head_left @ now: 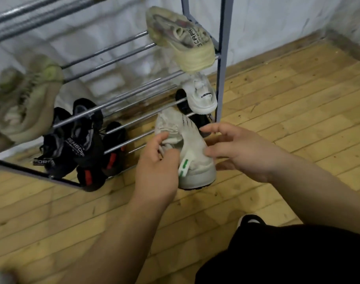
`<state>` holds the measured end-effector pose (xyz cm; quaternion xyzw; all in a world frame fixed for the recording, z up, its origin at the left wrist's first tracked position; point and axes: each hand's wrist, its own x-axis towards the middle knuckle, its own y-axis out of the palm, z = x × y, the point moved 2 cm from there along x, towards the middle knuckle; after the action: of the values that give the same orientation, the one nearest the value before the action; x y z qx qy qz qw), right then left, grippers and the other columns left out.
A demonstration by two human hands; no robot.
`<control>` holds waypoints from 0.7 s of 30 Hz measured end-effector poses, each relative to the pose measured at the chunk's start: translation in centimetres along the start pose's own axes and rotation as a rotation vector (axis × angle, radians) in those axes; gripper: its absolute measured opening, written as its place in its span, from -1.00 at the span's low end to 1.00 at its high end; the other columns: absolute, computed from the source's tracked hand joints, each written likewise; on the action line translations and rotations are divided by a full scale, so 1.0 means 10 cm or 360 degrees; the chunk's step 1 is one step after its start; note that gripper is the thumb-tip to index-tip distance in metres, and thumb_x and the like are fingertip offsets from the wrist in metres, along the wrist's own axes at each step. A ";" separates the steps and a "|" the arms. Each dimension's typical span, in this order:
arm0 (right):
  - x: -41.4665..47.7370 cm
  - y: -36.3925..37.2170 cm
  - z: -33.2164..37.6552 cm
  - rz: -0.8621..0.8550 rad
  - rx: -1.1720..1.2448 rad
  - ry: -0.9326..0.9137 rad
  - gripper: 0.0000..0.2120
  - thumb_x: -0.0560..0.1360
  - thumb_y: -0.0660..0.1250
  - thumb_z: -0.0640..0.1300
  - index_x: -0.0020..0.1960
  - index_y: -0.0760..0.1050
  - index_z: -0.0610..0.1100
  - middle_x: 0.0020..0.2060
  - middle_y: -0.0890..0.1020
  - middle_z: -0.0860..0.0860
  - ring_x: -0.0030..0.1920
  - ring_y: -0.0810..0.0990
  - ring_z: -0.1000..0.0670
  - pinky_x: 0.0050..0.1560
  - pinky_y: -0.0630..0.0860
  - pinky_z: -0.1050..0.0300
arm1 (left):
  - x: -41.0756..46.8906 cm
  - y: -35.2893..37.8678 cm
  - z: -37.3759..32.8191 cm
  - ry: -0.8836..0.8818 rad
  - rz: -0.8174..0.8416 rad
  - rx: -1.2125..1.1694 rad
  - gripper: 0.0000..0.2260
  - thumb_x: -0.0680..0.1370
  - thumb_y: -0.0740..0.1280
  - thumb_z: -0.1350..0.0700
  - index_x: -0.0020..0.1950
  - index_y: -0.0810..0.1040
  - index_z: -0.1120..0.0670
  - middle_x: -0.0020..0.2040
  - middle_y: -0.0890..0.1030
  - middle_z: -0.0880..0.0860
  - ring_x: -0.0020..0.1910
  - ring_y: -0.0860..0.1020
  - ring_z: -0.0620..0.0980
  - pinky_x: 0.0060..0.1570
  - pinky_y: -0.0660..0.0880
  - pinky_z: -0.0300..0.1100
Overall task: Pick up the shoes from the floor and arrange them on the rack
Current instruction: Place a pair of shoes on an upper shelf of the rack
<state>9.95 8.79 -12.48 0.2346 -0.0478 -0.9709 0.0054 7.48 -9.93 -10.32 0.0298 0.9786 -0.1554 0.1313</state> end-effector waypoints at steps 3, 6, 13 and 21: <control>0.25 0.06 0.11 -0.0062 -0.0009 -0.0109 -0.61 0.49 0.49 -0.23 0.26 0.59 0.05 0.16 0.71 0.02 0.13 0.72 -0.07 0.03 0.66 -0.02 | 0.26 -0.04 0.03 0.0120 -0.0083 0.0061 -0.55 0.64 0.30 0.06 0.54 0.41 -0.13 0.39 0.52 -0.12 0.22 0.57 -0.19 0.18 0.56 -0.20; 0.59 0.05 0.19 -0.0268 0.0073 -0.0221 -0.63 0.45 0.50 -0.21 0.24 0.59 -0.02 0.18 0.68 -0.11 0.14 0.69 -0.12 0.25 0.61 -0.15 | 0.71 0.04 0.03 0.0226 -0.0117 0.0135 -0.44 0.62 0.29 -0.08 0.62 0.28 -0.12 0.50 0.44 -0.05 0.40 0.48 -0.07 0.39 0.46 -0.05; 1.05 -0.14 -0.01 -0.0914 -0.0626 -0.0434 -0.58 0.48 0.45 -0.10 0.32 0.52 0.01 0.22 0.57 -0.01 0.06 0.60 0.00 -0.04 0.50 0.26 | 1.34 0.30 0.15 0.0203 0.0277 0.0942 -0.27 0.54 0.33 -0.24 0.64 0.08 -0.25 0.65 0.01 -0.06 0.56 0.26 0.11 0.43 0.40 0.06; 1.04 -0.07 -0.09 -0.0896 -0.0663 -0.0448 -0.62 0.50 0.46 -0.09 0.30 0.52 0.04 0.18 0.54 0.01 -0.06 0.56 0.17 -0.19 0.38 0.39 | 1.32 0.24 0.29 0.0320 0.0259 0.0957 -0.29 0.48 0.52 -0.09 0.58 0.33 -0.14 0.63 0.07 -0.05 0.44 0.41 -0.01 0.39 0.45 -0.07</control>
<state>1.10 9.09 -18.07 0.0968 0.2167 -0.9461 -0.2206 -4.25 -8.34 -17.20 0.1604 0.8914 -0.4226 0.0312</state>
